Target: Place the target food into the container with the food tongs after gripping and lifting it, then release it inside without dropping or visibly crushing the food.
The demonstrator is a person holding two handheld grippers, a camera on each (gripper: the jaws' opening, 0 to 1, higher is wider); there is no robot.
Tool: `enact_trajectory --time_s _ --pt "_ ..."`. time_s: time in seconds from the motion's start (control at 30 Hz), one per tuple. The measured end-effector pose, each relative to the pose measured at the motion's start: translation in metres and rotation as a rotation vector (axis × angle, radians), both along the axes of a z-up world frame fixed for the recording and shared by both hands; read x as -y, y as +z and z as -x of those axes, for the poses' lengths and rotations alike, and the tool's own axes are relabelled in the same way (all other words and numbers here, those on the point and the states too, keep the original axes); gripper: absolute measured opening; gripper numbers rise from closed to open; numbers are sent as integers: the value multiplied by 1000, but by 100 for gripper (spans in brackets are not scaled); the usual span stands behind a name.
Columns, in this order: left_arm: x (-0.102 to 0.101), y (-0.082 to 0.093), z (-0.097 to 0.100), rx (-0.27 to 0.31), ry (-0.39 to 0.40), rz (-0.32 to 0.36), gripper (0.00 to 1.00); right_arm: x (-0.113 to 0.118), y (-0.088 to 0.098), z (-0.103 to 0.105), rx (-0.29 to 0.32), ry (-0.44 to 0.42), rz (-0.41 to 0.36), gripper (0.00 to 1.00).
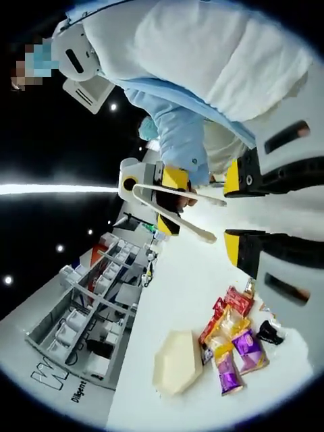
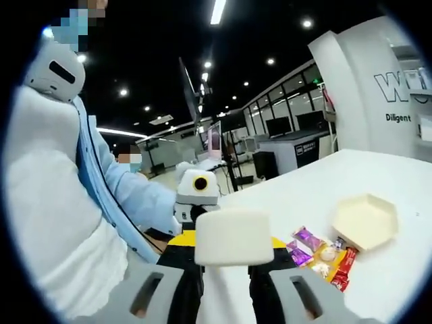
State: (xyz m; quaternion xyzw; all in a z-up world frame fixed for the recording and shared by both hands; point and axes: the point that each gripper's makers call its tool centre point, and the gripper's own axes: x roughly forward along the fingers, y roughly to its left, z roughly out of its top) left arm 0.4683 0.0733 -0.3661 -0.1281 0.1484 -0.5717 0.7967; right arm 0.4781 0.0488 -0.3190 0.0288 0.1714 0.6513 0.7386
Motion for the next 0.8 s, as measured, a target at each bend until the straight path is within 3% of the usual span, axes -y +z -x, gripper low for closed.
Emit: enact_trajectory --time_s 0.17,0.27,0.37,0.43,0.5,0.63,0.8 --pt "-32 -18 -15 114 142 -196 24 12 -6 -4 -2 -46 2 18" --pt "-39 -16 -17 114 175 -207 31 15 -9 -6 -3 -58 7 18" --pt "-54 -22 -26 174 237 -318 38 18 -11 -10 9 -75 18 18" --pt "-53 -22 -24 153 221 -309 41 19 -13 -13 6 -84 18 18" --pt "-57 -23 -28 181 232 -343 44 20 -13 -14 8 -87 19 18" --pt "-56 -26 -29 185 225 -373 47 18 -13 -14 11 -85 20 18" --pt "-54 -27 -31 184 231 -383 45 17 -13 -14 11 -81 19 18"
